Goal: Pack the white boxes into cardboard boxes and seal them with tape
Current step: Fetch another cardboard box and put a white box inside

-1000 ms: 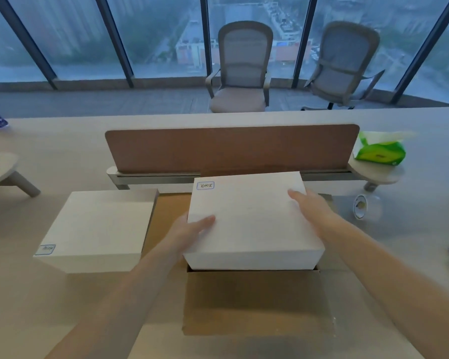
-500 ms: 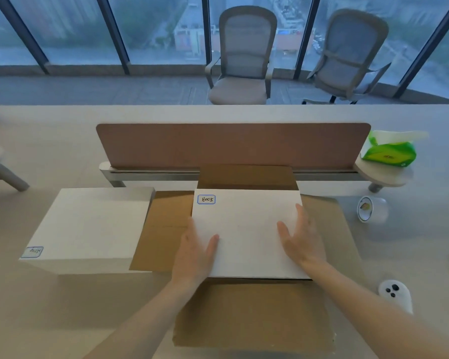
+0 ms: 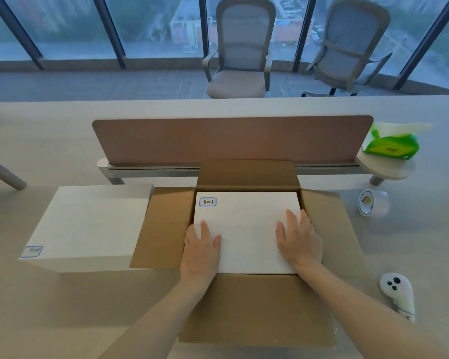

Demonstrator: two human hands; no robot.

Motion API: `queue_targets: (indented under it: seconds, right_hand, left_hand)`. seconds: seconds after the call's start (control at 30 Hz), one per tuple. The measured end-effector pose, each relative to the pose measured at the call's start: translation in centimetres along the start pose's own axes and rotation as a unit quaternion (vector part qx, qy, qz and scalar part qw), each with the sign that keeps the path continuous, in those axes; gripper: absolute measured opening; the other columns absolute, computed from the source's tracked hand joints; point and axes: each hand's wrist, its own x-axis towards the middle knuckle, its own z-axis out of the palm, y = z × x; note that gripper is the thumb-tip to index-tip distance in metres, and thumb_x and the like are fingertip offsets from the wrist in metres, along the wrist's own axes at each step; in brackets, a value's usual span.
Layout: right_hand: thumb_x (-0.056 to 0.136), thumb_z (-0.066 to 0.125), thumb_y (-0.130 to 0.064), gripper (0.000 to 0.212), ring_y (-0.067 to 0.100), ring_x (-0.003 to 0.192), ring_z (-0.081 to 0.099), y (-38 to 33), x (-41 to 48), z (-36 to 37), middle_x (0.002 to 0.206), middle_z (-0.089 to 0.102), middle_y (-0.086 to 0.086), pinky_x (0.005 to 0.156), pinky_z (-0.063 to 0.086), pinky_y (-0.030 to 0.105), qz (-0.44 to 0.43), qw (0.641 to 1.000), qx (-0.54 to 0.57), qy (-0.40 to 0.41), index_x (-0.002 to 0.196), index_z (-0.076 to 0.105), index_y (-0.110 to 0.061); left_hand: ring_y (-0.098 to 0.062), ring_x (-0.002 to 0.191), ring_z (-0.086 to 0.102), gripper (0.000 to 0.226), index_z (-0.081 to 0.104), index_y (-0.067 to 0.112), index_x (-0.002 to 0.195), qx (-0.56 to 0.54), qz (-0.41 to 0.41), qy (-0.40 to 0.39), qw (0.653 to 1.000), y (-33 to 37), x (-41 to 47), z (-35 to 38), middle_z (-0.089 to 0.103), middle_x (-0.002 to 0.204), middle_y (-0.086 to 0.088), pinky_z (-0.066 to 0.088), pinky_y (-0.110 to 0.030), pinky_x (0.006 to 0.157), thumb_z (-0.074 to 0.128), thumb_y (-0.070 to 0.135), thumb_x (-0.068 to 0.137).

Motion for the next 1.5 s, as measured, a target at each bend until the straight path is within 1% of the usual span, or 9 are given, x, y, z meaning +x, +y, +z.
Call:
queue_targets:
  seconds: [0.17,0.27,0.4,0.7,0.93,1.17,1.27,1.37,1.5]
  right_hand:
    - [0.099,0.036,-0.041,0.04,0.036,0.122,0.05,-0.2,0.1,0.2,0.149,0.036,0.022,0.071,0.054,0.04,-0.033,0.999,-0.036,-0.007,0.131,0.047,-0.018]
    - [0.102,0.027,-0.047,0.053,0.037,0.123,0.049,-1.5,0.8,-1.3,0.149,0.036,0.026,0.088,0.049,0.041,-0.027,0.991,-0.116,-0.055,0.136,0.046,-0.011]
    - [0.103,0.02,-0.048,0.053,0.026,0.095,0.055,-3.2,3.1,-4.9,0.113,0.064,0.009,0.077,0.045,0.037,-0.087,0.972,-0.195,-0.094,0.097,0.062,-0.016]
    - [0.095,0.04,-0.057,0.063,0.037,0.128,0.042,3.9,5.5,-7.0,0.142,0.042,0.016,0.097,0.043,0.051,0.052,0.987,-0.119,-0.098,0.139,0.041,-0.011]
    - [0.087,0.022,-0.075,0.095,0.04,0.129,0.045,8.3,6.5,-6.0,0.146,0.043,0.021,0.107,0.039,0.051,0.191,0.966,0.064,-0.16,0.146,0.037,-0.003]
    - [0.103,0.029,-0.044,0.058,0.036,0.127,0.048,7.6,7.7,-12.8,0.137,0.053,0.02,0.107,0.035,0.042,0.211,0.971,0.078,-0.081,0.135,0.052,-0.001]
    - [0.099,0.035,-0.043,0.045,0.031,0.091,0.06,6.3,8.1,-14.3,0.1,0.065,0.016,0.088,0.05,0.042,0.178,0.97,0.148,-0.071,0.097,0.063,-0.007]
    - [0.099,0.043,-0.046,0.045,0.025,0.073,0.068,3.2,7.3,-14.8,0.085,0.069,0.008,0.066,0.055,0.033,0.171,0.916,0.339,-0.13,0.091,0.063,-0.006]
    - [0.1,0.039,-0.054,0.052,0.028,0.093,0.072,0.2,5.0,-12.8,0.103,0.072,0.014,0.084,0.056,0.04,0.16,0.844,0.44,-0.262,0.109,0.061,-0.008]
  left_hand:
    - [-0.033,0.139,0.035,0.062,0.013,0.01,0.158,0.123,-0.01,-0.037,0.992,1.0,0.7,-0.6,0.013,0.158,-0.024,0.032,-0.035,0.112,0.025,0.044,0.107]
    - [-0.04,0.148,0.002,0.056,0.033,0.015,0.149,0.205,0.025,-0.035,0.978,2.2,1.2,-2.2,-0.005,0.161,-0.016,0.006,-0.049,0.12,0.032,0.048,0.103]
    - [-0.041,0.144,0.014,0.073,0.031,0.02,0.151,0.11,-0.03,-0.056,0.992,2.2,3.7,-5.0,0.012,0.159,-0.016,0.016,-0.05,0.117,0.035,0.066,0.094]
    - [-0.038,0.14,0.023,0.076,0.031,0.008,0.15,-0.032,-0.269,-0.071,0.96,-5.1,9.0,-8.2,0.023,0.152,-0.018,0.026,-0.048,0.114,0.046,0.059,0.094]
    - [-0.037,0.131,0.041,0.066,0.044,0.009,0.142,-0.009,-0.224,-0.049,0.973,-5.9,10.0,-10.1,0.046,0.142,-0.018,0.038,-0.048,0.106,0.044,0.056,0.095]
    - [-0.031,0.085,0.063,0.043,0.071,0.006,0.093,-0.276,-0.095,0.008,0.956,-7.1,8.8,-15.1,0.07,0.1,-0.018,0.058,-0.041,0.077,0.052,0.043,0.099]
    - [-0.023,0.076,0.066,0.041,0.072,0.01,0.099,-0.4,-0.051,-0.053,0.913,-5.4,7.5,-15.9,0.074,0.095,-0.013,0.055,-0.035,0.068,0.049,0.043,0.103]
    - [-0.02,0.072,0.064,0.05,0.07,0.012,0.104,-0.463,-0.032,-0.135,0.876,-2.8,5.8,-15.1,0.067,0.082,-0.005,0.055,-0.035,0.068,0.044,0.055,0.101]
    - [-0.021,0.087,0.063,0.051,0.067,0.017,0.107,-0.419,-0.016,-0.237,0.876,-1.6,4.1,-11.2,0.066,0.095,-0.004,0.054,-0.042,0.087,0.038,0.057,0.101]
